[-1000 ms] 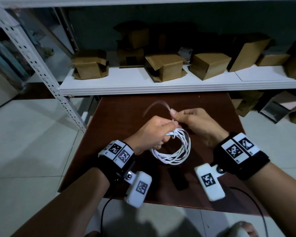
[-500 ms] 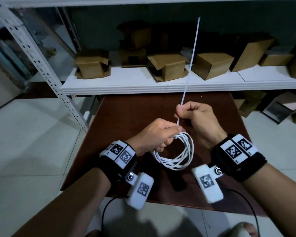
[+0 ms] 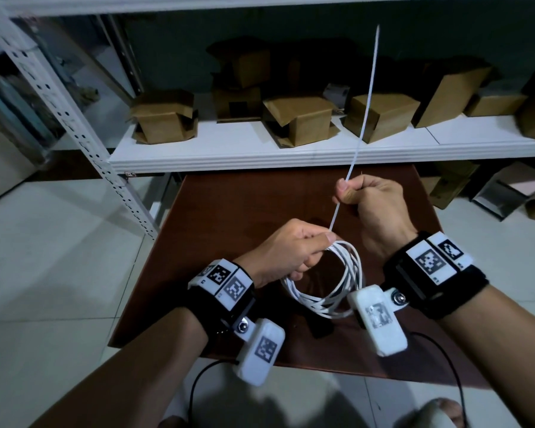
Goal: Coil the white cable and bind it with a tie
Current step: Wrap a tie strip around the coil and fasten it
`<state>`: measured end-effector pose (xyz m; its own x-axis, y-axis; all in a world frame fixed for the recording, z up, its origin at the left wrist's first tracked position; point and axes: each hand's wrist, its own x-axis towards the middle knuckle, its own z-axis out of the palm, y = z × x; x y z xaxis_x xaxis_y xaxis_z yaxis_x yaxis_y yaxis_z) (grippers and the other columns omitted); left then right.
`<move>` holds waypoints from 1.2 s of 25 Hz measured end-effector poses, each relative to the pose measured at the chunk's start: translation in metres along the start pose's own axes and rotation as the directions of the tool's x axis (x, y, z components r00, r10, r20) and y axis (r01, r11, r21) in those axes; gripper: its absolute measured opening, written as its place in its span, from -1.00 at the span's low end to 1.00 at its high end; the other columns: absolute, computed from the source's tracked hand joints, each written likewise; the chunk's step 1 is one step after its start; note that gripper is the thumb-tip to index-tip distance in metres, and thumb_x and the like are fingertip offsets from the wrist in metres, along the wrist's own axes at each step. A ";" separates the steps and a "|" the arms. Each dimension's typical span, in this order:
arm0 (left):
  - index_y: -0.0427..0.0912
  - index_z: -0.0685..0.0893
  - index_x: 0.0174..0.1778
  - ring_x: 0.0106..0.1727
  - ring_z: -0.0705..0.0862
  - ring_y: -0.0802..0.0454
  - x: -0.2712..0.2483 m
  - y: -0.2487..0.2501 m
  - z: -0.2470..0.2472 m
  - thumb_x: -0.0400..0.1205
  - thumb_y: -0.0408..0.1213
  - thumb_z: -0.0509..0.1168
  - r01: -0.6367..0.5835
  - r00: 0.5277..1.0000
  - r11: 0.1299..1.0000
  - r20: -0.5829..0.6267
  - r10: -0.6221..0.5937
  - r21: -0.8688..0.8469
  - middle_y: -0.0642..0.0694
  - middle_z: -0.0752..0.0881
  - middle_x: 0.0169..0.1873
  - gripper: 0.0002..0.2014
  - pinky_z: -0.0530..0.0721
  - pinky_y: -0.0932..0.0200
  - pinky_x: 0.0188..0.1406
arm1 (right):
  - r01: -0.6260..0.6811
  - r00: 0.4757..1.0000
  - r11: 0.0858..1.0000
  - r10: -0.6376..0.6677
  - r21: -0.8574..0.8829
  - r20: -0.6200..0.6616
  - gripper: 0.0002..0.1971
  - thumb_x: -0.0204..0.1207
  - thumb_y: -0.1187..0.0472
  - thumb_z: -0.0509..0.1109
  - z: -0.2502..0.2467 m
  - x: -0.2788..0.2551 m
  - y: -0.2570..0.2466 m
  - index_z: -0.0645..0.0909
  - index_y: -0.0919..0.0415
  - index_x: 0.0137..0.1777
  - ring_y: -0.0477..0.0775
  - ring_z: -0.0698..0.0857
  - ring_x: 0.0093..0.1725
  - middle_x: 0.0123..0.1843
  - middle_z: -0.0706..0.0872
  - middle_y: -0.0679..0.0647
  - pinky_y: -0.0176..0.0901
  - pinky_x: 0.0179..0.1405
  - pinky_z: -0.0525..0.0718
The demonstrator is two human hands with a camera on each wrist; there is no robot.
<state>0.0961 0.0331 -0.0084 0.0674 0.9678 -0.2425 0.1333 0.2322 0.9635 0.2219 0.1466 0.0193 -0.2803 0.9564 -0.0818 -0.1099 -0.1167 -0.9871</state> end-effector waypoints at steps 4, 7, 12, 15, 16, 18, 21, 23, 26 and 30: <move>-0.32 0.77 0.06 -0.58 0.17 0.18 0.002 -0.003 0.002 0.88 -0.17 0.19 -0.013 1.000 0.999 0.028 0.012 0.043 -0.05 0.28 -0.49 -0.67 0.18 0.30 -0.62 | -0.026 1.000 1.000 0.027 0.014 -0.006 -0.72 0.53 0.58 0.48 -0.005 -0.002 0.001 0.61 0.28 -0.33 -0.06 0.72 -0.43 -0.47 0.71 -0.01 -0.32 -0.25 0.71; 0.00 0.82 -0.08 -0.59 0.18 0.18 0.002 -0.003 0.004 0.88 -0.18 0.20 -0.022 0.998 0.999 0.052 0.020 0.036 -0.05 0.30 -0.49 -0.68 0.17 0.30 -0.62 | -0.035 0.999 0.999 0.035 0.003 -0.019 -0.71 0.52 0.56 0.50 -0.006 -0.002 0.004 0.61 0.27 -0.36 -0.03 0.73 -0.42 -0.45 0.70 0.05 -0.29 -0.26 0.71; -0.21 0.86 0.12 -0.60 0.27 0.17 0.004 -0.011 0.004 0.84 -0.21 0.21 -0.027 1.000 0.985 0.011 0.026 0.173 0.05 0.39 -0.55 -0.70 0.23 0.26 -0.60 | -0.060 0.997 0.998 0.059 -0.019 -0.049 -0.67 0.49 0.50 0.57 -0.005 -0.005 0.014 0.64 0.19 -0.42 0.03 0.73 -0.37 -0.45 0.73 0.05 0.04 0.08 0.75; -0.28 0.86 0.12 -0.62 0.36 0.24 0.006 -0.009 -0.002 0.83 -0.23 0.24 -0.070 0.994 0.960 -0.062 0.090 0.272 0.15 0.45 -0.60 -0.71 0.31 0.32 -0.61 | -0.033 0.999 0.999 0.032 -0.042 -0.024 -0.72 0.51 0.43 0.59 -0.002 -0.003 0.010 0.66 0.19 -0.37 0.05 0.75 -0.28 -0.42 0.75 0.03 -0.03 0.07 0.73; -0.22 0.87 0.14 -0.60 0.32 0.17 0.006 -0.009 -0.005 0.83 -0.20 0.25 -0.056 0.994 0.971 -0.075 0.075 0.232 0.06 0.43 -0.56 -0.72 0.27 0.28 -0.63 | -0.013 1.000 0.999 0.012 -0.051 -0.002 -0.75 0.52 0.43 0.59 -0.001 -0.002 0.007 0.67 0.21 -0.34 0.04 0.75 -0.26 -0.41 0.75 0.02 -0.06 0.07 0.74; -0.16 0.87 0.16 -0.58 0.26 0.11 0.004 -0.009 -0.009 0.82 -0.17 0.27 -0.051 0.995 0.984 -0.081 0.066 0.170 -0.10 0.37 -0.49 -0.73 0.19 0.29 -0.62 | 0.039 0.999 0.997 -0.037 -0.073 0.038 -0.80 0.53 0.43 0.58 0.000 -0.002 0.004 0.67 0.27 -0.27 0.01 0.74 -0.25 -0.39 0.74 0.03 -0.15 0.02 0.74; -0.13 0.88 0.17 -0.57 0.27 0.10 0.001 -0.011 -0.009 0.80 -0.15 0.27 -0.052 0.995 0.982 -0.077 0.067 0.182 -0.11 0.37 -0.47 -0.72 0.21 0.25 -0.58 | 0.097 0.993 0.990 -0.088 -0.104 0.084 -0.89 0.54 0.42 0.58 0.003 -0.005 0.004 0.70 0.42 -0.13 -0.06 0.72 -0.30 -0.31 0.72 0.15 -0.32 -0.14 0.70; -0.19 0.85 0.18 -0.53 0.30 0.05 -0.001 -0.008 -0.008 0.81 -0.15 0.26 -0.045 0.996 0.985 -0.067 0.057 0.166 -0.13 0.39 -0.45 -0.71 0.27 0.19 -0.55 | 0.121 0.988 0.986 -0.109 -0.116 0.106 -0.87 0.55 0.40 0.58 0.003 -0.006 0.004 0.70 0.48 -0.06 -0.13 0.72 -0.34 -0.28 0.72 0.21 -0.39 -0.20 0.66; -0.16 0.85 0.11 -0.56 0.43 0.09 0.000 -0.006 -0.007 0.80 -0.06 0.33 -0.079 0.990 0.968 -0.091 0.103 0.238 -0.07 0.49 -0.46 -0.73 0.40 0.24 -0.56 | 0.146 0.984 0.982 -0.132 -0.120 0.117 -0.86 0.56 0.36 0.58 0.003 -0.004 0.000 0.71 0.46 -0.07 -0.13 0.73 -0.32 -0.25 0.73 0.24 -0.39 -0.19 0.66; -0.15 0.75 0.13 -0.64 0.48 0.16 0.009 -0.016 -0.010 0.77 -0.06 0.37 -0.061 0.980 0.962 -0.168 0.109 0.268 0.08 0.59 -0.53 -0.78 0.53 0.18 -0.57 | 0.157 0.982 0.980 -0.142 -0.124 0.121 -0.83 0.56 0.34 0.59 0.003 -0.003 0.003 0.72 0.48 -0.05 -0.11 0.74 -0.29 -0.24 0.75 0.21 -0.38 -0.16 0.68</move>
<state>0.0844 0.0390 -0.0243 -0.0861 0.9898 -0.1136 0.3890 0.1384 0.9108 0.2192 0.1428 0.0172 -0.3752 0.9238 0.0764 -0.0336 0.0688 -0.9971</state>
